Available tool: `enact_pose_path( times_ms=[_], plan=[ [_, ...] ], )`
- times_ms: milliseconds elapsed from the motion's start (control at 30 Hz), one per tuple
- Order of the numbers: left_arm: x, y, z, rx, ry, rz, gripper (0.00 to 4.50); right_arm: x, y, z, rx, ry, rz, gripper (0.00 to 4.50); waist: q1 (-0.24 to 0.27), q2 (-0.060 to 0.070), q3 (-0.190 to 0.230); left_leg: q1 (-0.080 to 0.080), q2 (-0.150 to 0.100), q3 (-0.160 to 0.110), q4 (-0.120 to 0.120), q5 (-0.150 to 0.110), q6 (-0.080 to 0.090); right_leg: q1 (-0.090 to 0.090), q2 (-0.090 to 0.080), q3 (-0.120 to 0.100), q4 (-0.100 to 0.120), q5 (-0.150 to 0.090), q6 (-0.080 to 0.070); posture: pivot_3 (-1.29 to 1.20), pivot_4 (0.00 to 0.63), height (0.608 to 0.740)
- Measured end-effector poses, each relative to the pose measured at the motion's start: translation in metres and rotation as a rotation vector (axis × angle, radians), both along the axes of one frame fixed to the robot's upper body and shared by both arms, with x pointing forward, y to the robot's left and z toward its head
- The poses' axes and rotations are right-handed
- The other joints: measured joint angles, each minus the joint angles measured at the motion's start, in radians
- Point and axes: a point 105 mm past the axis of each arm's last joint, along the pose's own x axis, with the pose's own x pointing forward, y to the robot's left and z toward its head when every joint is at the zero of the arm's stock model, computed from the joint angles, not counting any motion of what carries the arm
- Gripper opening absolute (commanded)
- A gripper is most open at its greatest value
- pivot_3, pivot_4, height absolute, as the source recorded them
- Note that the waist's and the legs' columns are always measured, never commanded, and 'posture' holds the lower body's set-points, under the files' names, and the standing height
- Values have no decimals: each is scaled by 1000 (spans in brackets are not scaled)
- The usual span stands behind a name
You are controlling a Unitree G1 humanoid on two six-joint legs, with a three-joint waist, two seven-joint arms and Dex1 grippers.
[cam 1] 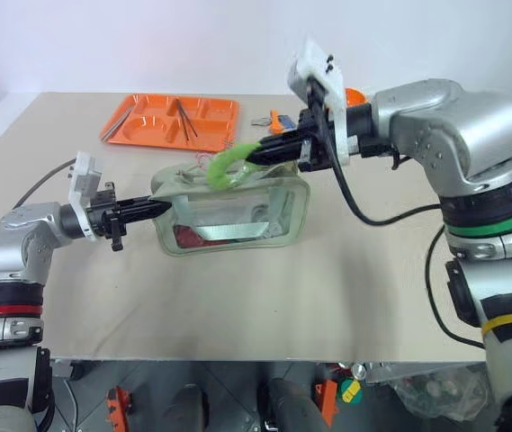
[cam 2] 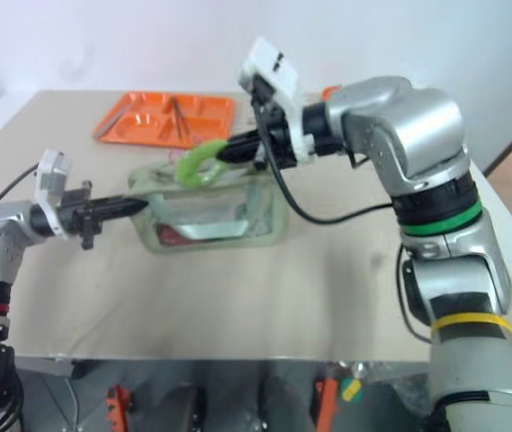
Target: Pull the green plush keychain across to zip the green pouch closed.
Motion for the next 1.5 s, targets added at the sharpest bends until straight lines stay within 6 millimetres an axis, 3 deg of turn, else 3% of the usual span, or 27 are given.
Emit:
enact_pose_path(
  times_ms=[200, 333, 500, 733, 900, 967, 1133, 1500],
  plan=[
    [0, 0, 0, -15, 16, 4, 0, 15, 0, 4, 2, -50, -34, 7, 0, 0, 0, 0, 1, -1, 0, 1, -1, 0, 1, -1, 1, 2, -4, 0, 150, 740],
    [1, 0, 1, -22, 21, 10, 0, 25, 11, 21, 83, 6, -67, 7, 1, 1, 0, 0, 1, -1, 0, 1, -1, 0, 1, -1, 1, 5, -8, 0, 150, 740],
    [1, 0, 1, -23, 20, 11, 0, 12, 35, 41, 169, 115, -10, 7, 2, 1, 0, 0, 1, -1, -1, 1, -1, -1, 0, -2, 1, 5, -8, 0, 150, 740],
    [2, 1, 1, -23, 23, 13, 0, -10, 47, 34, 116, 87, 74, 7, 3, 1, 0, -1, 0, -1, -1, 1, -1, -1, -1, -2, 1, 5, -8, 0, 150, 740],
    [2, 2, 0, -25, 27, 22, 0, -1, 29, -8, -69, -19, 50, 7, 2, 1, 0, 0, 0, -1, 0, 1, -1, 0, -1, -2, 1, 5, -8, 0, 150, 740],
    [2, 2, 0, -26, 27, 23, 0, 4, 25, -14, -104, -54, 38, 7, 2, 1, 0, 0, 0, -1, 0, 1, -1, 0, 0, -2, 1, 5, -8, 0, 150, 740],
    [2, 3, -1, -29, 28, 27, 0, 24, 11, -5, -135, -117, -26, 7, -1, 1, 0, 1, 1, -1, 0, 1, -1, 0, 1, -2, 3, 5, -9, 0, 150, 740],
    [1, 2, 0, -27, 23, 25, 0, 32, 4, 17, -174, -183, -6, 7, 0, 1, 0, 1, 1, -1, 0, 1, -1, 0, 0, -2, 3, 5, -9, 0, 150, 740]
  ],
)
